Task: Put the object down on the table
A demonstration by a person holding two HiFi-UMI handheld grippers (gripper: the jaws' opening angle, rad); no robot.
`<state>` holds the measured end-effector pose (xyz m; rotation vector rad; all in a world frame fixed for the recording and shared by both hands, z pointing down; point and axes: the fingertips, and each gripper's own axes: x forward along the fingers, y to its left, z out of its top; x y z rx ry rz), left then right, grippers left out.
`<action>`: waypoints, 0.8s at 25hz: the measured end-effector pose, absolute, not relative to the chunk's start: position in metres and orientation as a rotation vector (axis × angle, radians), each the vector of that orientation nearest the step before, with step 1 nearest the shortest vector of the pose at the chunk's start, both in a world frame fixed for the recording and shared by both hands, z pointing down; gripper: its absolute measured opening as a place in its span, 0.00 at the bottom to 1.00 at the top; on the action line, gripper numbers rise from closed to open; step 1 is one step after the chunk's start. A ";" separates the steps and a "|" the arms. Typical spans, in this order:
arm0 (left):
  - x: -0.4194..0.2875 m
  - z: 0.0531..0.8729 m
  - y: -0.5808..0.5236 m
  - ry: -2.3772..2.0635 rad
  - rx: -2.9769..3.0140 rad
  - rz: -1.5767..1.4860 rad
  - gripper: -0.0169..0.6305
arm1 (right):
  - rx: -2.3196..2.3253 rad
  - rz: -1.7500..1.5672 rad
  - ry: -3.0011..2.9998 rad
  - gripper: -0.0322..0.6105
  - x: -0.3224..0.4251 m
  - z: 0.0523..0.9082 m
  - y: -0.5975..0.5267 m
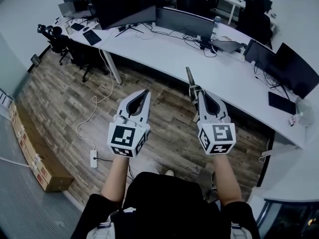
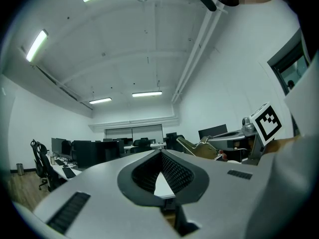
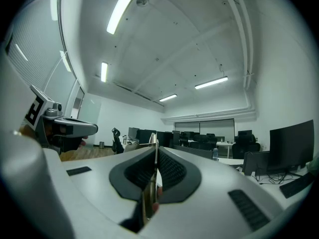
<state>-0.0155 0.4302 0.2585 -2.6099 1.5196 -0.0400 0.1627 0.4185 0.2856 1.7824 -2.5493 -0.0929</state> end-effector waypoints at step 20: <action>-0.025 0.272 0.315 1.518 -2.616 -0.035 0.05 | 1.780 -0.110 -2.545 0.09 0.150 0.294 0.310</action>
